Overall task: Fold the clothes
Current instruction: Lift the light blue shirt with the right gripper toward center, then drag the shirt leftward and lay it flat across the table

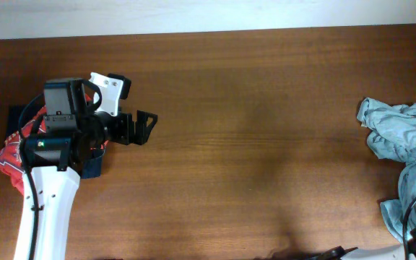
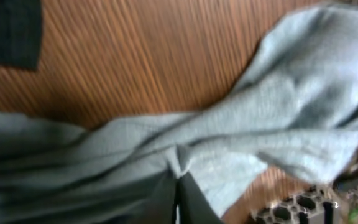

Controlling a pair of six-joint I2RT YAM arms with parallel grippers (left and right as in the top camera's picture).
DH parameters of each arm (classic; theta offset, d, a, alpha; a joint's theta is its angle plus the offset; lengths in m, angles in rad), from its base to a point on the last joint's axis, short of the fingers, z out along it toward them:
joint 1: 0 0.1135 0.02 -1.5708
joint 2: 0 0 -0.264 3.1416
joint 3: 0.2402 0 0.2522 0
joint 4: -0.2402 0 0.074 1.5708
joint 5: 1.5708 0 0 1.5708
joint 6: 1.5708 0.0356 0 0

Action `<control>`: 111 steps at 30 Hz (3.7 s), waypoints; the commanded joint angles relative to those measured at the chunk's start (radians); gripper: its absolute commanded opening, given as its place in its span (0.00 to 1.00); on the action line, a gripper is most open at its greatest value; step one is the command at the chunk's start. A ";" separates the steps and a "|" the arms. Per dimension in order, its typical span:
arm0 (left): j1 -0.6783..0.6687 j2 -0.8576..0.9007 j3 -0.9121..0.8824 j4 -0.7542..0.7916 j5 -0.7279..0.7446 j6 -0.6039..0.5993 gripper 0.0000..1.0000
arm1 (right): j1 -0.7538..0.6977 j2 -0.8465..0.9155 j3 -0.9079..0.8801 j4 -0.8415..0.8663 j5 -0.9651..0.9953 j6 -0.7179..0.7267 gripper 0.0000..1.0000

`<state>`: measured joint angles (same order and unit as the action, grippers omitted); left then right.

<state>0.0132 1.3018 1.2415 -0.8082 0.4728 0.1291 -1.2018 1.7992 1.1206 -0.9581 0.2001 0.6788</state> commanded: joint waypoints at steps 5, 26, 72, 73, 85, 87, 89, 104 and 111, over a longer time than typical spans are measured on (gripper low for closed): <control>-0.004 0.003 0.018 -0.004 0.021 -0.013 0.99 | 0.022 -0.054 0.133 -0.077 -0.152 -0.042 0.04; -0.004 0.003 0.018 0.003 0.021 -0.012 0.99 | 0.975 -0.300 0.183 0.116 -0.720 -0.208 0.04; -0.005 0.003 0.018 0.074 0.175 0.060 0.99 | 1.467 -0.328 0.963 0.116 -0.043 -0.323 0.04; -0.005 0.003 0.018 0.074 0.175 0.060 0.99 | 1.458 -0.329 0.988 0.084 0.009 -0.335 0.04; -0.005 0.003 0.018 0.103 0.115 0.060 0.99 | 1.352 -0.326 1.268 -0.067 -0.146 -0.340 0.04; -0.004 0.003 0.018 0.101 0.038 0.059 0.99 | 1.383 -0.309 1.268 -0.052 -0.262 -0.320 0.04; -0.004 0.002 0.018 0.102 -0.044 0.059 0.99 | 1.422 -0.287 1.268 -0.033 -0.348 -0.294 0.04; -0.004 0.002 0.018 0.120 -0.285 0.040 0.99 | 1.606 -0.211 1.268 0.125 -0.621 -0.286 0.04; -0.004 0.002 0.018 0.131 -0.287 0.040 0.99 | 1.466 -0.217 1.268 -0.007 -0.631 -0.357 0.04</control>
<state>0.0124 1.3018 1.2419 -0.6857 0.2031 0.1715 0.3328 1.6104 2.3768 -0.9344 -0.4404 0.3576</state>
